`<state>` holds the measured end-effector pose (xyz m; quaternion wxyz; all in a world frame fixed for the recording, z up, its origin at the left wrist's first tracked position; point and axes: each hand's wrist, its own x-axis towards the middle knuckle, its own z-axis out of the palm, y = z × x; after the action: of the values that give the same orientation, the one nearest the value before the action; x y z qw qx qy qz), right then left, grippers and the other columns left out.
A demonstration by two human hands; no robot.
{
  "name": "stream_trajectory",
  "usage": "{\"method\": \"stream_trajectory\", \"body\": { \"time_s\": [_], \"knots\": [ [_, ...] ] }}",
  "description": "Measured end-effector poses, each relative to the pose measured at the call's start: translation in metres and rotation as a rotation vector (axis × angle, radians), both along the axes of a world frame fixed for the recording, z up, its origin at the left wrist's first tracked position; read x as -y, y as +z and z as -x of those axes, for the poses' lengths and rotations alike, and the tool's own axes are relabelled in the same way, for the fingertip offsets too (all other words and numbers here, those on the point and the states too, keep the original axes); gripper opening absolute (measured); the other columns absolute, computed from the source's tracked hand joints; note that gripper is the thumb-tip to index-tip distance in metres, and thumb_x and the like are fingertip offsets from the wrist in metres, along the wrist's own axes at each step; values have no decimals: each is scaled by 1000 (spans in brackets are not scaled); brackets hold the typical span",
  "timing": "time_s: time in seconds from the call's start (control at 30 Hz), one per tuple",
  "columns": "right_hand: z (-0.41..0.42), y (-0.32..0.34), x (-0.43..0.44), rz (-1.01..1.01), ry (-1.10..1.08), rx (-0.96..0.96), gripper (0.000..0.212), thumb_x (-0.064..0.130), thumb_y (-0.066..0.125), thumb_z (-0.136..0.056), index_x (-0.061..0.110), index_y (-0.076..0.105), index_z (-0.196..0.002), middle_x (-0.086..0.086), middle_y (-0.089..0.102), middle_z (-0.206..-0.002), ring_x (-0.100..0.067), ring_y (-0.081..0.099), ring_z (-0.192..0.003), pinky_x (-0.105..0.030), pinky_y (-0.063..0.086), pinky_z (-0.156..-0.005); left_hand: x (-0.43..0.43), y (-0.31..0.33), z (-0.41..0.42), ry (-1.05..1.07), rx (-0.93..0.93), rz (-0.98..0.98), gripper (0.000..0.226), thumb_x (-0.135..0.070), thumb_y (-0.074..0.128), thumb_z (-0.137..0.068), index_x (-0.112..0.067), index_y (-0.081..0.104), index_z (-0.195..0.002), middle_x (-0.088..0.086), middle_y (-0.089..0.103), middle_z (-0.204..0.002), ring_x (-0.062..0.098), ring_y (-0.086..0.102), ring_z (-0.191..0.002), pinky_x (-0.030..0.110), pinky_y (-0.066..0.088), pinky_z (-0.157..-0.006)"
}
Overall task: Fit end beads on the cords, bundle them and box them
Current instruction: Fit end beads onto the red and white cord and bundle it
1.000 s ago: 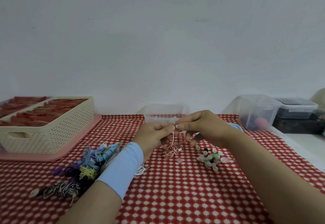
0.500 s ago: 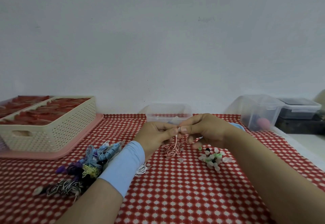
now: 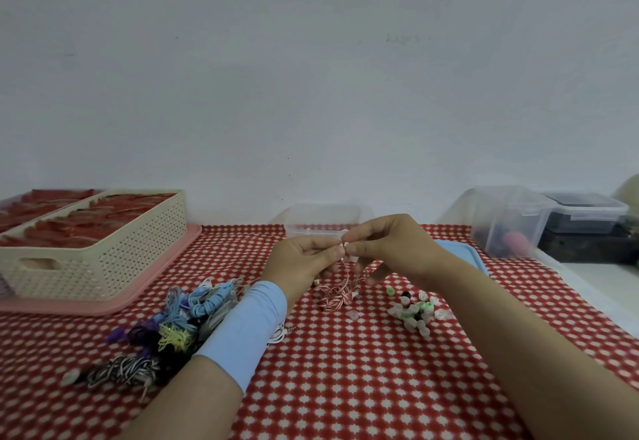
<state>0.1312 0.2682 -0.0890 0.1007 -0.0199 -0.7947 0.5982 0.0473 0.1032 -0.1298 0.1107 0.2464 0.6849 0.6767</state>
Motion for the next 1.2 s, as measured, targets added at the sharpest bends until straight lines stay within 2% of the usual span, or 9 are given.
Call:
{"method": "stream_trajectory", "body": {
  "time_s": [0.1, 0.23, 0.4, 0.5, 0.63, 0.73, 1.0, 1.1, 1.2],
  "knots": [
    [2, -2, 1, -1, -27, -35, 9, 1, 75, -88, 1, 76, -97, -13, 73, -75, -23, 67, -63, -36, 60, -54, 0, 1, 1, 0, -5, -2, 11, -14, 77, -83, -14, 79, -94, 13, 76, -86, 17, 67, -72, 37, 58, -82],
    [1, -2, 2, 23, -6, -26, 16, 2, 76, -87, 4, 75, -103, -13, 73, -78, -24, 67, -64, -34, 59, -52, 3, 4, -1, 20, -15, -2, 13, -11, 77, -82, -12, 78, -95, 8, 77, -85, 13, 68, -71, 28, 58, -75],
    [1, -3, 1, 73, 1, -9, 7, 3, 75, -88, 2, 77, -95, -26, 70, -85, -24, 66, -66, -34, 59, -54, 3, 6, -4, 29, -68, 0, 15, -4, 78, -79, -10, 76, -93, 2, 77, -82, 6, 71, -70, 15, 53, -67],
    [2, -4, 3, 188, 17, 40, 11, 2, 71, -90, 2, 73, -101, -18, 68, -80, -21, 65, -65, -33, 58, -52, 4, 7, -5, 38, -121, -15, 15, -3, 78, -78, -10, 76, -91, 2, 77, -84, 10, 74, -78, 17, 55, -71],
    [2, -1, 3, 196, 18, 61, 16, 1, 72, -89, 2, 73, -105, -18, 70, -82, -21, 66, -65, -34, 59, -54, 4, 7, -4, 41, -186, -13, 16, -3, 80, -77, -12, 77, -90, 0, 77, -86, 14, 74, -83, 21, 57, -78],
    [0, 0, 1, 200, 10, 62, 12, 0, 71, -90, -1, 74, -101, -17, 69, -81, -21, 65, -65, -33, 59, -55, 2, 7, -5, 48, -206, 0, 16, -5, 80, -77, -13, 77, -89, -1, 77, -83, 13, 74, -82, 21, 57, -77],
    [-1, 4, -3, 296, 34, 110, 23, 17, 58, -102, 7, 74, -115, -11, 73, -99, -20, 66, -67, -31, 57, -53, 0, 10, -7, 28, -129, -18, 17, -8, 74, -85, -10, 77, -101, -2, 77, -82, 2, 68, -67, 14, 52, -69],
    [-3, 4, -5, 252, 47, 116, 21, 18, 67, -95, 8, 77, -111, -11, 76, -101, -18, 66, -68, -29, 57, -53, 0, 10, -7, 1, -73, -54, 16, -10, 73, -86, -8, 77, -102, -1, 76, -80, 3, 67, -66, 18, 53, -70],
    [-2, 4, -4, 244, 33, 133, 24, 17, 76, -82, 6, 79, -103, -11, 75, -88, -16, 66, -65, -27, 56, -51, 1, 8, -5, -26, -81, -40, 17, -11, 74, -85, -10, 77, -102, 6, 77, -89, 9, 66, -72, 26, 55, -77]
  ]
}}
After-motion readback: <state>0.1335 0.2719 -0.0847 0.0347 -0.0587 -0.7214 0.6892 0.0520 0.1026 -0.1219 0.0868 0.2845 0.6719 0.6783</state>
